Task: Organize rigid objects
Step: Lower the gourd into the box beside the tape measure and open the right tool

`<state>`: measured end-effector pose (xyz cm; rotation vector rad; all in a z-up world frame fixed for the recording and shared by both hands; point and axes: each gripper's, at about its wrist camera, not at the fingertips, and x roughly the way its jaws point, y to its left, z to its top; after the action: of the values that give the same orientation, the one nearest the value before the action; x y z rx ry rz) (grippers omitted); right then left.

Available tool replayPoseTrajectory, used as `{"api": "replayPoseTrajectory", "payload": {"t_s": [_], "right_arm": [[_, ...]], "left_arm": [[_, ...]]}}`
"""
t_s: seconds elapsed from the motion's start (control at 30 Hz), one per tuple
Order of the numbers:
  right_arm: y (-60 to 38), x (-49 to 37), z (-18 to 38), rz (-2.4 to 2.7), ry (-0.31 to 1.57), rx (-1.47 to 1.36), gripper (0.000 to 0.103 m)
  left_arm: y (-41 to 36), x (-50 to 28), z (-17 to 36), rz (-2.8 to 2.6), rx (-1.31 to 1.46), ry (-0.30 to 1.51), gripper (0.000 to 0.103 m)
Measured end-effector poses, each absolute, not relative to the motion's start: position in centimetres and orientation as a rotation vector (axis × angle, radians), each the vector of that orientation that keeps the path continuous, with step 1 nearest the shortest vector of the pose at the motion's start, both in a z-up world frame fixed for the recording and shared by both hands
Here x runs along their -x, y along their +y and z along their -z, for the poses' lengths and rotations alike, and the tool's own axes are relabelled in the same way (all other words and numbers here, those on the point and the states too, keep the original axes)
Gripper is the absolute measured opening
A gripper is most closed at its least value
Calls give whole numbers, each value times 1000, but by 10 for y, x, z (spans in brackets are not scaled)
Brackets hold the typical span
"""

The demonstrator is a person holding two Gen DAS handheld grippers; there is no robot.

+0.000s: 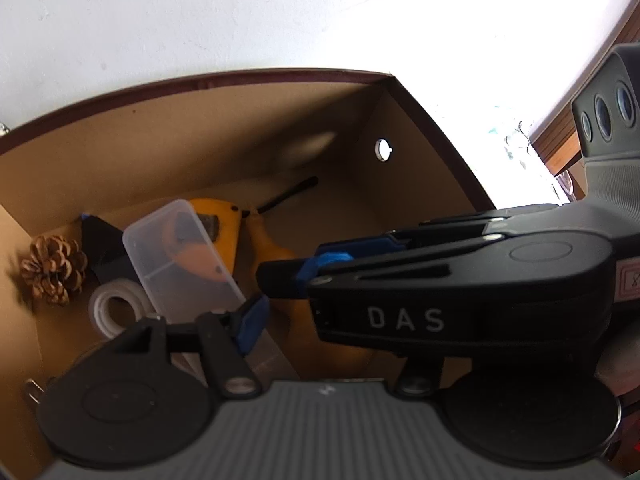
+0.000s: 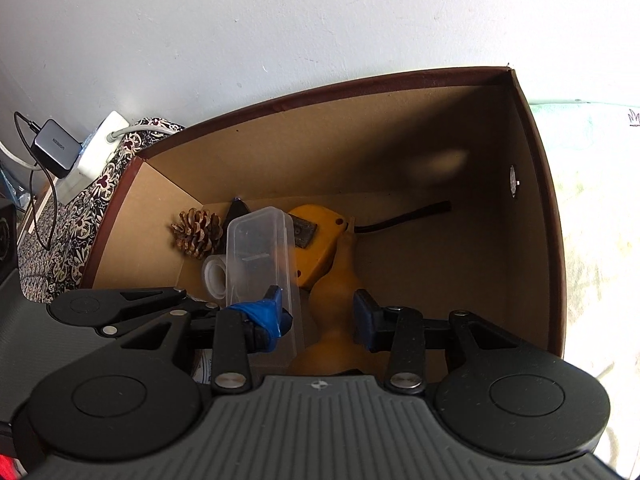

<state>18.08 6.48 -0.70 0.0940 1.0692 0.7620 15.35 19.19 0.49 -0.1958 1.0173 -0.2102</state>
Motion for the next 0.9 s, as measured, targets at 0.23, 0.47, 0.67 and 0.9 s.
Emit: {"api": "replayPoseTrajectory", "payload": {"t_s": [0.23,0.47,0.67,0.9], "right_arm": [[63,-177,-1,-731,1015,-88,23],[60,-176,-5,-718,990,-96,23],[53,-173,-9,-700,966,-126,23],[46,-168,-12,-696,947,-143,23]], "left_arm": [[190,-150,-9,186,169,999,58],[185,-147,-11,166,125,973,62],[181,-146,-12,127,93,944,64],[178,-142,-15,101,57,918,65]]}}
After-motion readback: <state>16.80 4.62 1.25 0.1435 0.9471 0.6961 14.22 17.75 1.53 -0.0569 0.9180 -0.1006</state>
